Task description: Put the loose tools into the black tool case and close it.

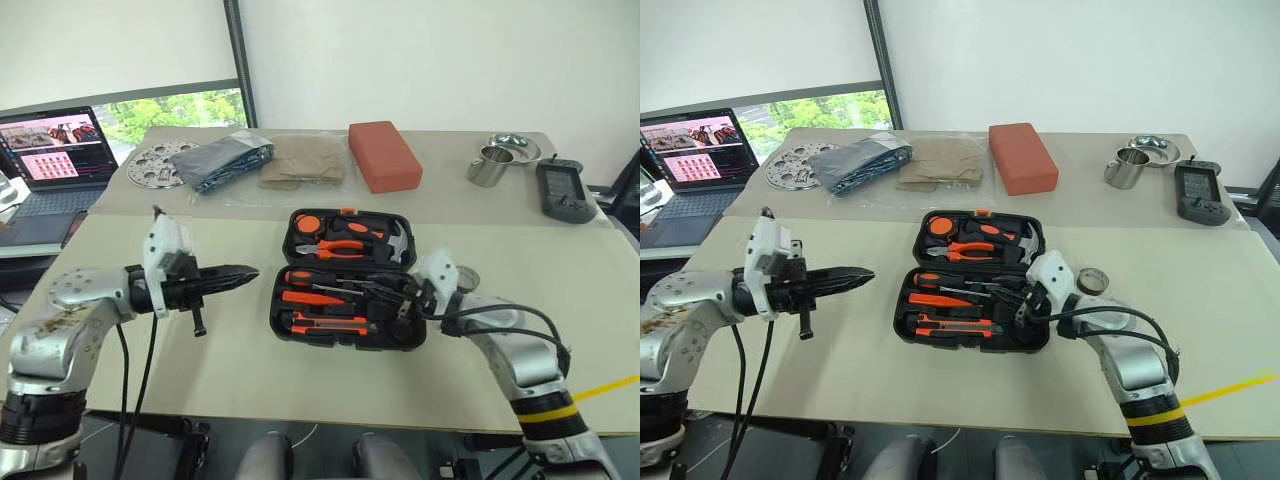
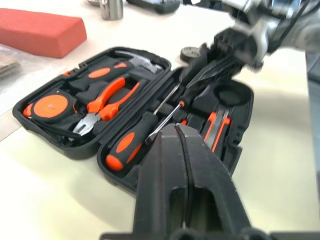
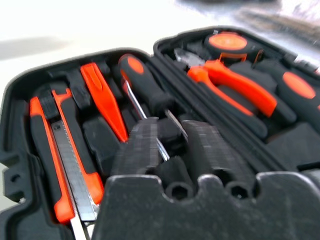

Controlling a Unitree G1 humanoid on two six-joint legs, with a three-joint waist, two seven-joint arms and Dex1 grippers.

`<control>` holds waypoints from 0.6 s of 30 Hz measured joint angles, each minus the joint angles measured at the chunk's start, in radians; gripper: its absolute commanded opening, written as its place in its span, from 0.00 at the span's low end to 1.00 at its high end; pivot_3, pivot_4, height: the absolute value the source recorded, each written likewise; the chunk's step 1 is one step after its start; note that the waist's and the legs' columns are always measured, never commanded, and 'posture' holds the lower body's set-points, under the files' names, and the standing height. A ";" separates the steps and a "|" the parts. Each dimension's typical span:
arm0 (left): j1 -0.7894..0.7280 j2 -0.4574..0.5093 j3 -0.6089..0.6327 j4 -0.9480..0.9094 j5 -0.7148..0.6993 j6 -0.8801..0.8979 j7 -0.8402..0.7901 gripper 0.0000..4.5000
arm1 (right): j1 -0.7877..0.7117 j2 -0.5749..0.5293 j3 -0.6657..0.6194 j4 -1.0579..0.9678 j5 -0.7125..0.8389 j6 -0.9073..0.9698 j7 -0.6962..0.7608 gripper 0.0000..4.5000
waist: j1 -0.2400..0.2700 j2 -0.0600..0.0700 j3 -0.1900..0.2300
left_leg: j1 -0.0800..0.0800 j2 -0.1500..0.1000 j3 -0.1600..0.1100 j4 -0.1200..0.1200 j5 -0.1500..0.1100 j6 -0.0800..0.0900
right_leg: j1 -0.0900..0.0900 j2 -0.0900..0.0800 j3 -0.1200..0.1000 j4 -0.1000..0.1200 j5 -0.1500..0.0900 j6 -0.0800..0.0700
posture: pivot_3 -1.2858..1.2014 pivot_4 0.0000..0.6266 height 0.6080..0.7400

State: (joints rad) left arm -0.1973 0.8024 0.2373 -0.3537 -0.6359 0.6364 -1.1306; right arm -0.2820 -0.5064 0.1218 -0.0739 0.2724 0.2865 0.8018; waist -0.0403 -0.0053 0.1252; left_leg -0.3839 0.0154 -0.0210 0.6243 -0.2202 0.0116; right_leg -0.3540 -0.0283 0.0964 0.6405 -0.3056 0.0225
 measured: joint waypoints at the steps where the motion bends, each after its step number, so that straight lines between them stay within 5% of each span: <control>1: 0.015 0.010 0.008 -0.012 -0.017 0.012 0.000 0.39 | -0.015 0.009 0.006 0.018 -0.015 0.000 -0.002 0.00 | -0.003 0.000 0.000 | 0.000 0.000 0.000 0.000 0.000 0.000 | -0.001 0.000 0.000 0.000 0.000 0.000 | 0.52 0.24 1.00; 8: 0.053 0.057 0.078 -0.061 -0.097 0.044 0.004 0.98 | -0.054 0.047 0.042 0.090 -0.062 -0.015 -0.007 0.00 | -0.006 0.000 0.001 | 0.002 0.001 0.000 -0.002 0.000 0.000 | -0.001 0.001 0.000 0.001 -0.001 -0.002 | 0.52 0.24 1.00; 18: 0.090 0.100 0.073 -0.071 -0.113 0.041 -0.020 0.99 | -0.097 0.016 0.101 0.105 -0.145 -0.015 0.003 0.00 | -0.006 -0.001 0.000 | 0.006 0.001 0.000 -0.002 0.000 0.000 | 0.002 0.001 0.000 0.001 -0.001 -0.003 | 0.52 0.24 1.00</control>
State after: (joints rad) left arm -0.1078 0.9025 0.3105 -0.4249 -0.7490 0.6778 -1.1504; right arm -0.3795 -0.4901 0.2231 0.0311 0.1279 0.2711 0.8050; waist -0.0459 -0.0058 0.1255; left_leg -0.3780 0.0166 -0.0206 0.6218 -0.2203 0.0114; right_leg -0.3523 -0.0278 0.0964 0.6414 -0.3071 0.0191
